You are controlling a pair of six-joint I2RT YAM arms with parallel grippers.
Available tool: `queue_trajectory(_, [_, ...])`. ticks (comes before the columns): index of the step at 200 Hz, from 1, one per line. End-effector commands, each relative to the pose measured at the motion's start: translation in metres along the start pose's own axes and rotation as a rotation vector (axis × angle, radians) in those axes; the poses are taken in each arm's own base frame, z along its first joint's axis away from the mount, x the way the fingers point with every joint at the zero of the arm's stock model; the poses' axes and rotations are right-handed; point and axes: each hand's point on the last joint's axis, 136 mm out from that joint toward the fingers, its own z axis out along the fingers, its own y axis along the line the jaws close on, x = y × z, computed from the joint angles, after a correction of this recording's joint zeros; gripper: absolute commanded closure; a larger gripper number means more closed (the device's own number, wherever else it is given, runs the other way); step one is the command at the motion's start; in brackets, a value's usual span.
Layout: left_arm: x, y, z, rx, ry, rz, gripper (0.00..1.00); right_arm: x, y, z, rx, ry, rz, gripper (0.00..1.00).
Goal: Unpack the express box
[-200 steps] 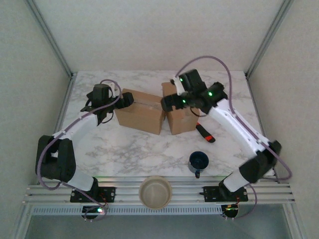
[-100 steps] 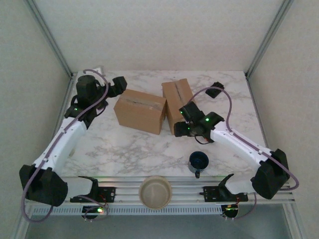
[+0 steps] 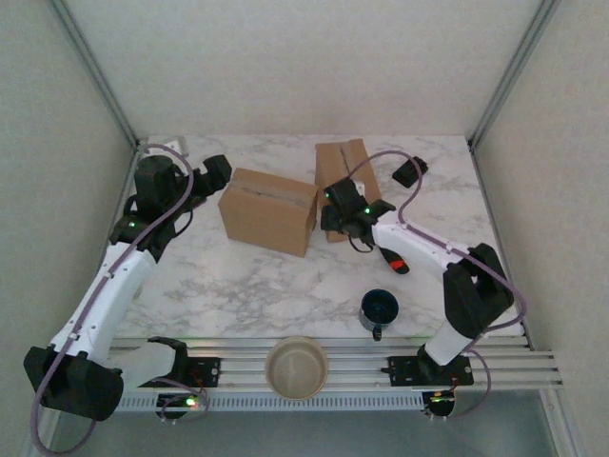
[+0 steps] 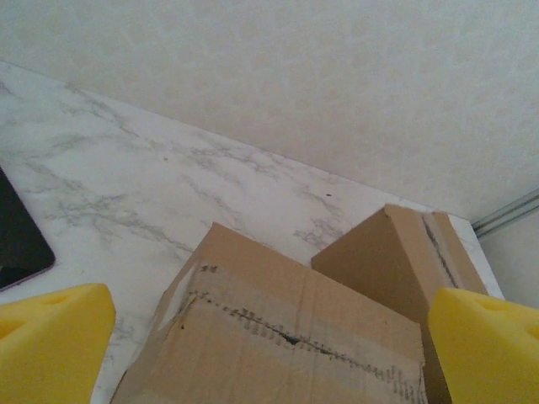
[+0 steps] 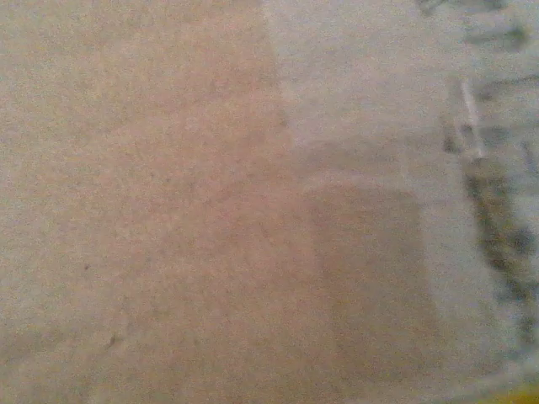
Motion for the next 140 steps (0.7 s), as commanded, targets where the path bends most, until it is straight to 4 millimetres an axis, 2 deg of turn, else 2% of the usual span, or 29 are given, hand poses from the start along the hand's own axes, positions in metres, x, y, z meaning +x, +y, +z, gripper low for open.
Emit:
queue_trajectory(1, [0.007, 0.008, -0.005, -0.038, 0.013, -0.014, 0.04, -0.049, 0.002, 0.013, -0.024, -0.101, -0.008, 0.28])
queue_trajectory(41, [0.012, 0.013, -0.003, -0.061, 0.026, -0.013, 0.04, -0.078, -0.001, 0.045, -0.054, -0.091, -0.044, 0.32])
queue_trajectory(64, [0.018, 0.024, 0.001, -0.11, 0.044, -0.017, 0.04, -0.088, -0.003, 0.047, -0.053, -0.093, -0.065, 0.32])
queue_trajectory(78, [0.025, 0.039, 0.005, -0.185, 0.065, -0.036, 0.04, -0.087, 0.004, 0.034, -0.1, -0.086, -0.086, 0.3])
queue_trajectory(88, [0.033, 0.055, 0.006, -0.266, 0.087, -0.066, 0.05, -0.084, 0.014, 0.018, -0.168, -0.078, -0.092, 0.28])
queue_trajectory(101, [0.043, 0.076, 0.004, -0.359, 0.113, -0.12, 0.11, -0.08, 0.03, -0.008, -0.286, -0.067, -0.096, 0.26])
queue_trajectory(123, [0.055, 0.093, -0.007, -0.417, 0.103, -0.18, 0.17, -0.076, 0.053, -0.051, -0.462, -0.024, -0.099, 0.27])
queue_trajectory(140, [0.066, 0.101, -0.012, -0.436, 0.113, -0.213, 0.19, -0.076, 0.063, -0.075, -0.513, -0.014, -0.126, 0.29])
